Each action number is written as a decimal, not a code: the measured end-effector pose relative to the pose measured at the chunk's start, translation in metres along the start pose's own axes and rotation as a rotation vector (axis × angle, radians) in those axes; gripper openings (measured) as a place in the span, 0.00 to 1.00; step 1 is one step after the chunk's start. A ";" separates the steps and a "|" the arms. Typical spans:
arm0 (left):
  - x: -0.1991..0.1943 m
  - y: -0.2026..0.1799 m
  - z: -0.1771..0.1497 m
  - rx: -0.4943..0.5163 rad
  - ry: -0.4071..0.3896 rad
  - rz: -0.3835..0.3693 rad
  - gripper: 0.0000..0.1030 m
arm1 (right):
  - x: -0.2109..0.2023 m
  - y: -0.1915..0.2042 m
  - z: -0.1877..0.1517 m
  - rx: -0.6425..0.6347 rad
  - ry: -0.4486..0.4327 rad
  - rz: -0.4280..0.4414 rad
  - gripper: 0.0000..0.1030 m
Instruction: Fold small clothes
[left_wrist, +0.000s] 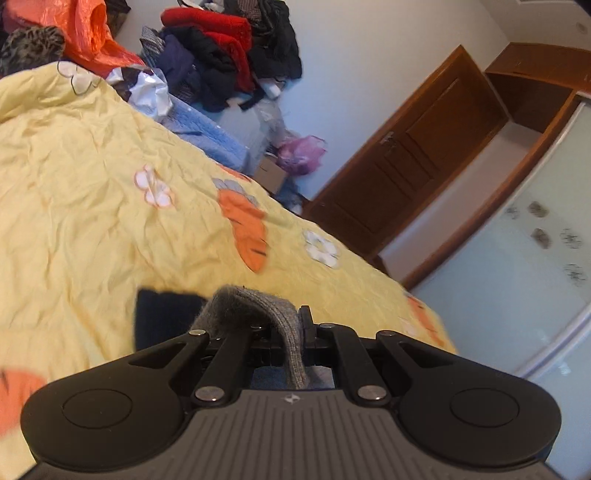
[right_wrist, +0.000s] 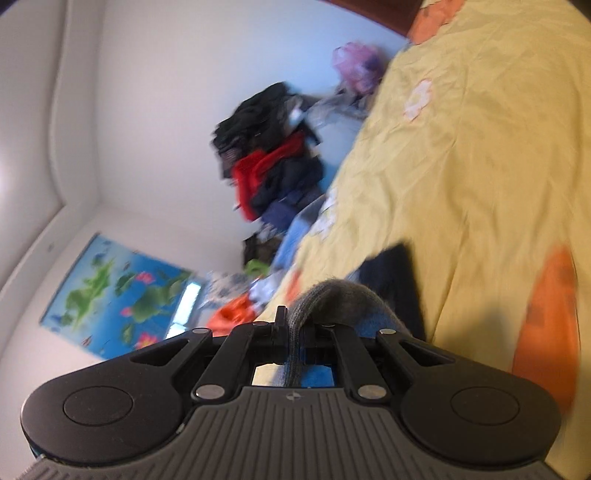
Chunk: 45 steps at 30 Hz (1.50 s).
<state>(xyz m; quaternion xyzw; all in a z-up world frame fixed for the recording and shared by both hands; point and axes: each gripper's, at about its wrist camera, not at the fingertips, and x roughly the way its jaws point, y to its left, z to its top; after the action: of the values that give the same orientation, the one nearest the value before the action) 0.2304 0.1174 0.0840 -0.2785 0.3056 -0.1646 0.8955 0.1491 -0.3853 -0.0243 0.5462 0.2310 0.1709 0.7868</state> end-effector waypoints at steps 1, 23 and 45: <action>0.013 0.005 0.003 -0.003 -0.007 0.035 0.08 | 0.010 -0.008 0.007 0.026 -0.002 -0.017 0.16; -0.119 0.042 -0.150 -0.136 -0.001 0.199 0.83 | -0.133 0.014 -0.102 -0.184 0.087 -0.191 0.94; -0.071 0.047 -0.162 -0.259 -0.043 0.188 0.07 | -0.051 0.002 -0.137 -0.142 0.063 -0.267 0.12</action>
<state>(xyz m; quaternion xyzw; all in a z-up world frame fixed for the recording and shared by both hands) 0.0786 0.1225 -0.0185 -0.3651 0.3296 -0.0332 0.8700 0.0311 -0.3047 -0.0542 0.4480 0.3136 0.0975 0.8316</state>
